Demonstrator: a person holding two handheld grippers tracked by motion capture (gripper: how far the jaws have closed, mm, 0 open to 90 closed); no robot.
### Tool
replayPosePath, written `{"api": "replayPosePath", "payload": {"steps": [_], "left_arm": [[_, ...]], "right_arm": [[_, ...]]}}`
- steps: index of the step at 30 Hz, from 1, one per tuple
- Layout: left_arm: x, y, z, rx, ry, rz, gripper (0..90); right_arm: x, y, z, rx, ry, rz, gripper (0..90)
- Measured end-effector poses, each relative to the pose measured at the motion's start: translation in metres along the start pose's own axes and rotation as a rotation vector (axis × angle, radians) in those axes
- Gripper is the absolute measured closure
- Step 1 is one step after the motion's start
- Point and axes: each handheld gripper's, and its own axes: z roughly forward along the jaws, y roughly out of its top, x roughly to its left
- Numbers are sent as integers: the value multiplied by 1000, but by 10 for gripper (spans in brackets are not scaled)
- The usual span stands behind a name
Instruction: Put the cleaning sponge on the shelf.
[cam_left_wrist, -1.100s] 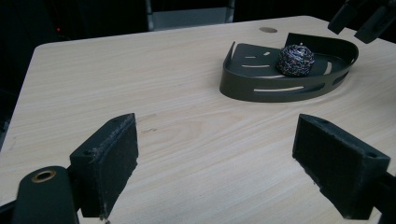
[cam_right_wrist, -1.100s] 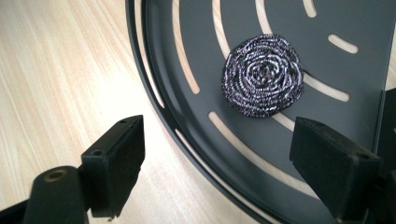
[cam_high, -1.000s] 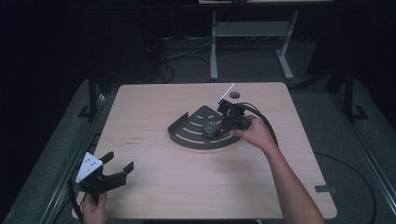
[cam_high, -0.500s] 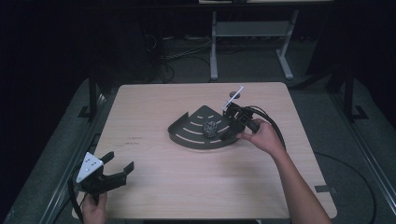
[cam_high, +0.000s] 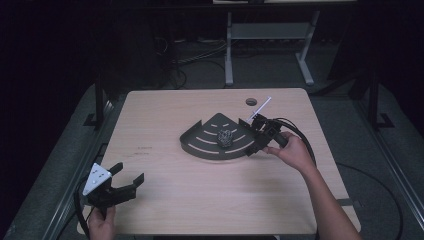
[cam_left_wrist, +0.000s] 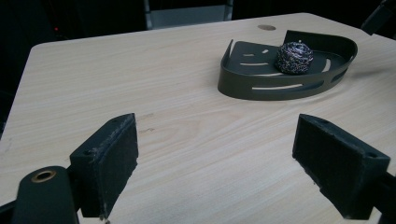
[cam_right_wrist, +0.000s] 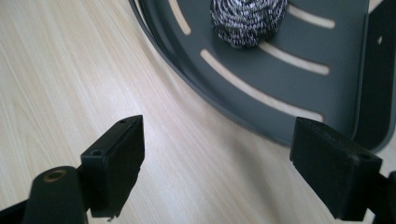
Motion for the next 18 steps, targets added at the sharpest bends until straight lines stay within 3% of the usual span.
{"api": "replayPosePath", "payload": {"steps": [18], "left_arm": [[-1,0,1,3,-3,0,137]], "right_arm": [[-1,-26,-6,-7,-7,18,172]]}}
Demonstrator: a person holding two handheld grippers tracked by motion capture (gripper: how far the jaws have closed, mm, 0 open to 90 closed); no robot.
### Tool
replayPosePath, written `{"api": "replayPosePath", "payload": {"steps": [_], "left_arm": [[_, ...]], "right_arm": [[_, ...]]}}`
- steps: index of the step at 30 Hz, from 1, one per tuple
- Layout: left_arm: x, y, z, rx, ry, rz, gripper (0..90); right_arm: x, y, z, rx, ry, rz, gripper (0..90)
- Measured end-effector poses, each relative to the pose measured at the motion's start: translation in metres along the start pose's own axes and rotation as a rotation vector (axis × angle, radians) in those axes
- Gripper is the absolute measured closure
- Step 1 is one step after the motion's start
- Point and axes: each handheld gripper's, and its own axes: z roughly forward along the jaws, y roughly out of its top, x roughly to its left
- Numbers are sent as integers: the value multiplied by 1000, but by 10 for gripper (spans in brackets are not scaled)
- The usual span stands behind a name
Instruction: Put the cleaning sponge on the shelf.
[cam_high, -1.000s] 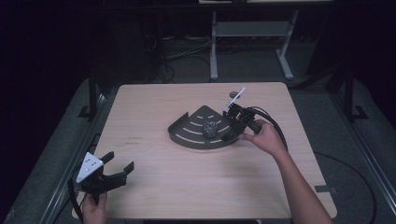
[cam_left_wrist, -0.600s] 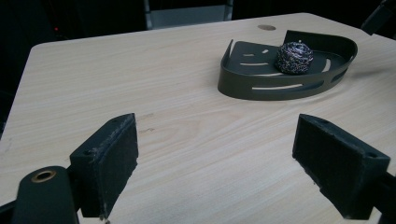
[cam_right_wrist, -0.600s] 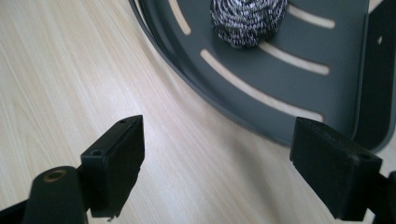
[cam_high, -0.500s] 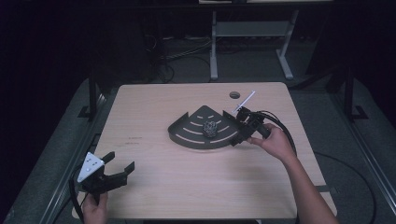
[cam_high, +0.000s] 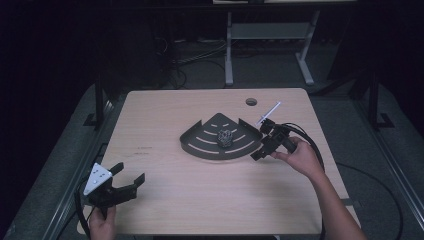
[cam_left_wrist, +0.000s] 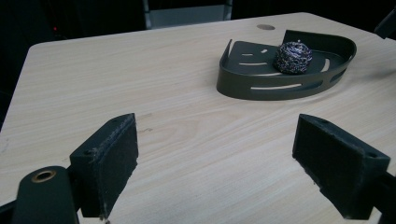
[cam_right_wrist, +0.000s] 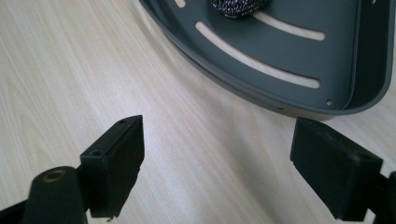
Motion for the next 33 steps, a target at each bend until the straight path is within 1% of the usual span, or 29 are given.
{"api": "replayPosePath", "payload": {"steps": [7,8,13,22,24,25,26,27,28,29,31,33], "left_arm": [[0,0,0,-1,-1,0,137],[0,0,0,-1,0,0,137],[-1,0,0,1,-2,2,137],[-1,0,1,2,-1,4,137],[-1,0,1,3,-3,4,137],[-1,0,1,3,-3,4,137],[-1,0,2,3,-4,3,137],[-1,0,2,3,-4,3,137],[-2,0,2,3,-6,0,137],[-2,0,2,2,-7,-1,137],[-2,0,2,3,-7,1,137],[-2,0,3,7,-8,3,137]], "right_arm": [[0,-8,1,-3,1,10,172],[0,-10,1,6,-1,8,171],[0,-15,0,-3,1,13,171],[1,-35,-1,-9,0,22,171],[1,-42,-1,-11,3,31,172],[1,-42,-1,-11,3,31,172],[1,-48,-1,-16,2,36,172],[1,-48,-1,-16,2,36,172],[2,-52,-2,-17,-1,40,171],[2,-52,-2,-17,-1,40,171],[4,-56,-3,-22,-7,43,170],[7,-59,-5,-32,-12,34,165]]}}
